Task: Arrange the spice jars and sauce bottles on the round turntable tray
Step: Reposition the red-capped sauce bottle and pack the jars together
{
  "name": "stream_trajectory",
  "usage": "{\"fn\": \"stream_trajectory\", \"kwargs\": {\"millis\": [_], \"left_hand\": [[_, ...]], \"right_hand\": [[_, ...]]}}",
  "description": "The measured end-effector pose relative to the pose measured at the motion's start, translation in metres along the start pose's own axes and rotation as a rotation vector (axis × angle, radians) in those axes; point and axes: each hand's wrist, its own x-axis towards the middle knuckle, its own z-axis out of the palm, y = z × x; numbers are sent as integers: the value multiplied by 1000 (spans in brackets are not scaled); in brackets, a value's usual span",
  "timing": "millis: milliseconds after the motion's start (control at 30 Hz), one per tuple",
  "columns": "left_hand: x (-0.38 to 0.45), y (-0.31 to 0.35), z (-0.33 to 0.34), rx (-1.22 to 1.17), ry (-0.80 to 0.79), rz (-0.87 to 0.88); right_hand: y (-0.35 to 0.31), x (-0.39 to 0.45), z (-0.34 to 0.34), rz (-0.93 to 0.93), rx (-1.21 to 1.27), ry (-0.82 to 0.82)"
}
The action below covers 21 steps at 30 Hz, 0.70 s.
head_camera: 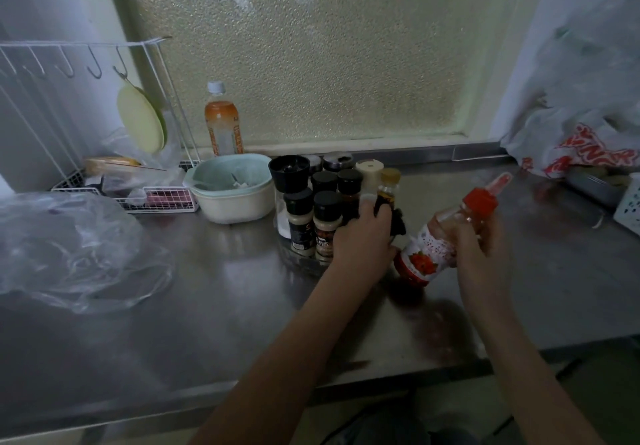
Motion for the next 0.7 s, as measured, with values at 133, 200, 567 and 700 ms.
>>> {"fn": "stream_trajectory", "kwargs": {"millis": [133, 200, 567, 700], "left_hand": [[8, 10, 0, -1, 38, -65], [8, 11, 1, -84, 150, -123], [-1, 12, 4, -212, 368, -246], [-15, 3, 4, -257, 490, -8]], "right_hand": [[2, -3, -2, 18, 24, 55], [4, -4, -1, 20, 53, 76], [2, -8, 18, -3, 129, 47], [-7, -8, 24, -50, 145, 71]]}}
